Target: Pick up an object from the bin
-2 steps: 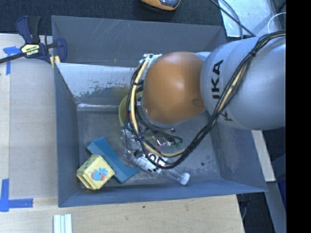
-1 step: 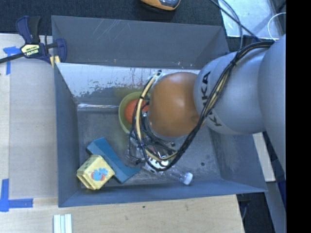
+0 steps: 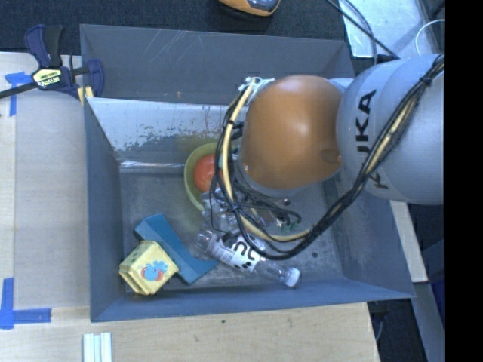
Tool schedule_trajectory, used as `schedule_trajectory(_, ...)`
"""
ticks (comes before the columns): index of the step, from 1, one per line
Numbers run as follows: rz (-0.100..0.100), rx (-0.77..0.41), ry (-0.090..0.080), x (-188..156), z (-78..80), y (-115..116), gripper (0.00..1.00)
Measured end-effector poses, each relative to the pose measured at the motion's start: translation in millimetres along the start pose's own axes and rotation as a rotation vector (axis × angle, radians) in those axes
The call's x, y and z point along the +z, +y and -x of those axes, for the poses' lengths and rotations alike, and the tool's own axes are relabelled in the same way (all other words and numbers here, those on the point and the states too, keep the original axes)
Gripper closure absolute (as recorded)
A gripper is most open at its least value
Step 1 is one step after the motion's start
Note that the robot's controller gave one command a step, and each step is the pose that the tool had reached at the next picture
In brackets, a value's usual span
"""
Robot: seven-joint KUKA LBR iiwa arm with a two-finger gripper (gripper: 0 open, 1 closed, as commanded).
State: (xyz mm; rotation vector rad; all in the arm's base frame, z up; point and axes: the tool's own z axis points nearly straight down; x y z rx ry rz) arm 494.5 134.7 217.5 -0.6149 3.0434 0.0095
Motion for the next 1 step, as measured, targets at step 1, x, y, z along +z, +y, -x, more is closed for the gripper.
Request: schedule_trajectory(1, -0.003, -0.015, -0.019, -14.2, 3.1, -3.8, 1.00)
